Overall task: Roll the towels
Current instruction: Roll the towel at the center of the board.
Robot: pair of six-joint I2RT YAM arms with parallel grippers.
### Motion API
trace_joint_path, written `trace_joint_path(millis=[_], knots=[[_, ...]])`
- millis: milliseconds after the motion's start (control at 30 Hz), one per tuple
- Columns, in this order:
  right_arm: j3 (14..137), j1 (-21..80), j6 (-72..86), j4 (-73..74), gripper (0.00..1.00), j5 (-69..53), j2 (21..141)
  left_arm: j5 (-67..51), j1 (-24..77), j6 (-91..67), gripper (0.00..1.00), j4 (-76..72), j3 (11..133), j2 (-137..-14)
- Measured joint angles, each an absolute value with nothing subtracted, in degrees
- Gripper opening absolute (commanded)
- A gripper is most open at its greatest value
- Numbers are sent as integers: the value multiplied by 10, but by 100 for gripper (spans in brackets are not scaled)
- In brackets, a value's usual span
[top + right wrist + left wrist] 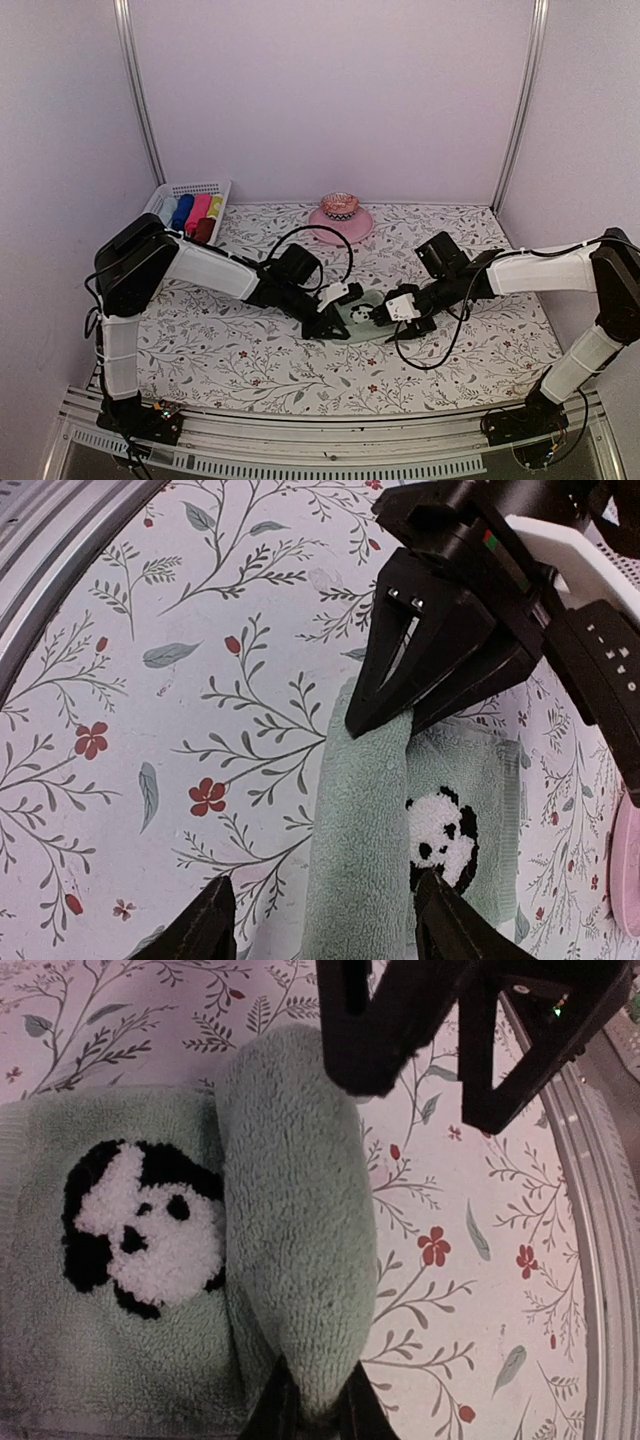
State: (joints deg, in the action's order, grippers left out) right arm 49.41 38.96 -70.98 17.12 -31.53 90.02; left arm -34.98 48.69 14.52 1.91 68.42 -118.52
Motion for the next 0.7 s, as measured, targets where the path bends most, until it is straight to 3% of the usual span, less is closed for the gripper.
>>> trace_joint_path(millis=[500, 700], knots=[[494, 418, -700, 124, 59, -240, 954, -389, 472, 132, 4, 27, 694, -1198], [494, 425, -696, 112, 49, -222, 974, -401, 468, 129, 24, 28, 696, -1202]])
